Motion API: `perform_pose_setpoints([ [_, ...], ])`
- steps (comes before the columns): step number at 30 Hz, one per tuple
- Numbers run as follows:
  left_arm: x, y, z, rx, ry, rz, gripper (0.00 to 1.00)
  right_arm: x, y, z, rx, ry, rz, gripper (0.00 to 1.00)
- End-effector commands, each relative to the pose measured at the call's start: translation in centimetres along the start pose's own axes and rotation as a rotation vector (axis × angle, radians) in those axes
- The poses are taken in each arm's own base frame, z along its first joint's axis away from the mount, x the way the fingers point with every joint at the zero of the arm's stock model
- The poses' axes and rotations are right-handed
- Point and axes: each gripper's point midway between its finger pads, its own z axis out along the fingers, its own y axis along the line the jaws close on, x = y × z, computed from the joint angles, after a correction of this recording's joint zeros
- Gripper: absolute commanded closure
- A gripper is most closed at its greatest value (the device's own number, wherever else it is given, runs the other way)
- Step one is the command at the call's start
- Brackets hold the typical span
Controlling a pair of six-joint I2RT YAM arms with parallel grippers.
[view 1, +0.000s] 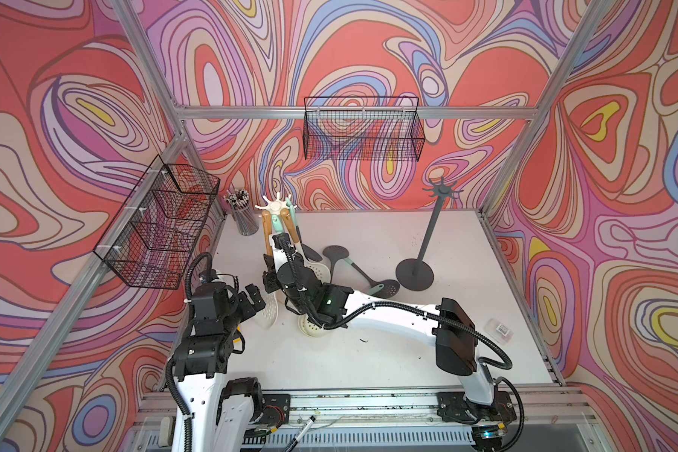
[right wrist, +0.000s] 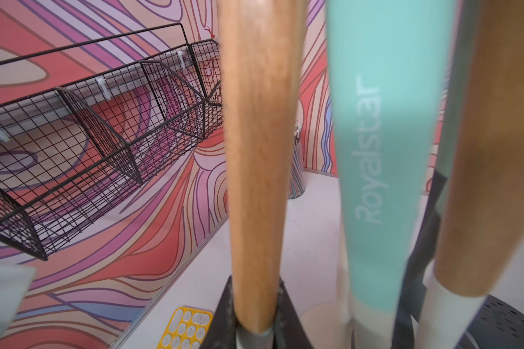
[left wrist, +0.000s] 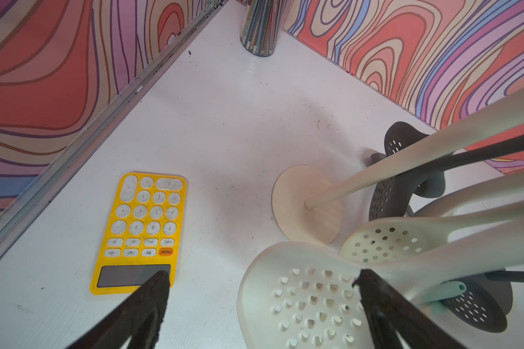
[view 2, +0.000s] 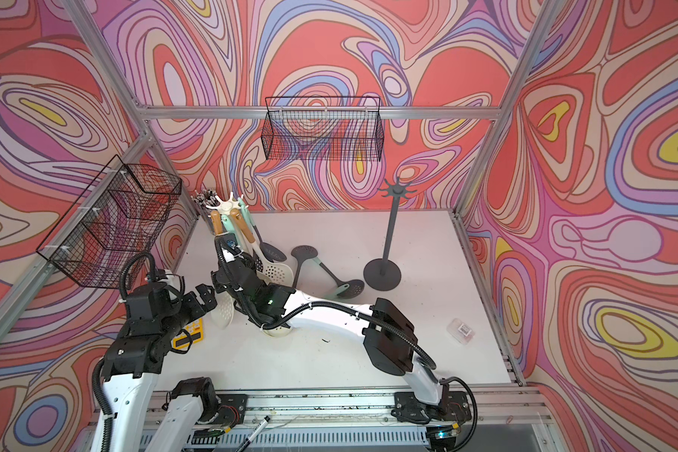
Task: Hang the skimmer on the kitchen utensil rack
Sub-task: Hang the skimmer on the rack.
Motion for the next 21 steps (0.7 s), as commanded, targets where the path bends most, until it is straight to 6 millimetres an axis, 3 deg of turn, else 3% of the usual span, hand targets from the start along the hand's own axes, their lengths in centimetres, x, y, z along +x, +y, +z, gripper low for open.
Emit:
perform_pose_setpoints([
  [1,0.2,-0.2,0.1,0.017,-0.002,-0.001,0.0,-0.9,0.3,0.3,-0.013,-0.021,0.023,1.0],
  [11,0.1,-0.5,0.1,0.031,-0.001,0.004,0.0,-2.6,1.4,-1.3,-0.037,-0.067,-0.009,1.0],
  [21,0.1,-0.6,0.1,0.037,-0.001,0.007,0.0,-3.2,2.4,-1.5,-0.06,-0.072,-0.017,1.0],
])
